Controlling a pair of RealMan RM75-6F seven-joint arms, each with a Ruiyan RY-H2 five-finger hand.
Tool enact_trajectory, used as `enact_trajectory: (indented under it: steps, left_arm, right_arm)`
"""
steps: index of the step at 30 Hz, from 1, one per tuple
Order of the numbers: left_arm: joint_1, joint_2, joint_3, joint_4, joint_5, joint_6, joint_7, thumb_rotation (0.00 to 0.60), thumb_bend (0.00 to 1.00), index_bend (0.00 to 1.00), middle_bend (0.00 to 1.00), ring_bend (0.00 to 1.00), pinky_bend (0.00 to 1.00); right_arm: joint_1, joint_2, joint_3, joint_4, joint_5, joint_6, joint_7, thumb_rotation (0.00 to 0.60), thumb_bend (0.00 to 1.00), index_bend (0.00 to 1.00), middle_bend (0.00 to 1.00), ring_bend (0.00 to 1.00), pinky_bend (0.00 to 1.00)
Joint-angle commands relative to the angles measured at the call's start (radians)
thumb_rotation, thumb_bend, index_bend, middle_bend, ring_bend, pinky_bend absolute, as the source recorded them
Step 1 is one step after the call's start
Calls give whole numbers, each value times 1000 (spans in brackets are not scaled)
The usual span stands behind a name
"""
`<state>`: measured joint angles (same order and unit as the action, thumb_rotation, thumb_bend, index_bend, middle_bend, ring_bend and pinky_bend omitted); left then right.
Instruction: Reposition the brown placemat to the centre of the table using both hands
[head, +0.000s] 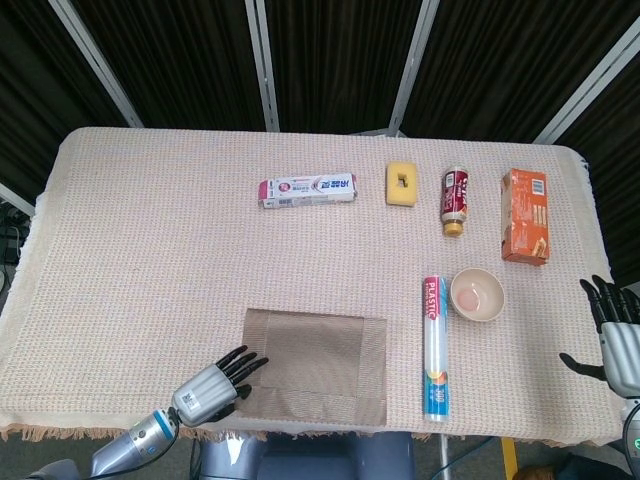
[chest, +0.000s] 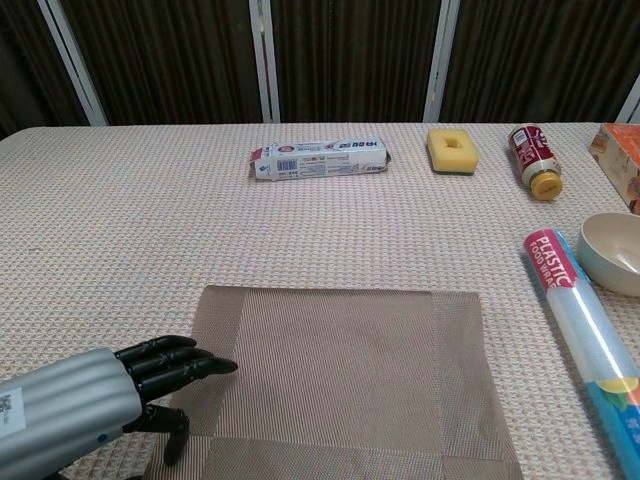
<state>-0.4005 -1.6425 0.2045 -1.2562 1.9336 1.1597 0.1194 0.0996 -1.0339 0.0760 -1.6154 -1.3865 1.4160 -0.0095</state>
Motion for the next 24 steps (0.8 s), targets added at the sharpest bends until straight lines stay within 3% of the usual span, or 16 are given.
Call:
enact_trajectory:
  steps: [1,14,24]
  left_arm:
    - [-2,-11,4,7,1,7,-3,600,354,457,0,0,0]
    - [-11,-28,14,0,-15,7,19,600,459,602,0,0,0]
    - [-24,-14,0,-53,-36,15,16,600,470,662,0,0,0]
  right_arm:
    - [0,1,0,0,0,-3,1,600,0,0,0,0,0]
    - [-2,7,2,-3,-4,-9,12,600,0,0,0,0,0]
    - [-4,10,4,-7,-5,-7,12,600,0,0,0,0,0]
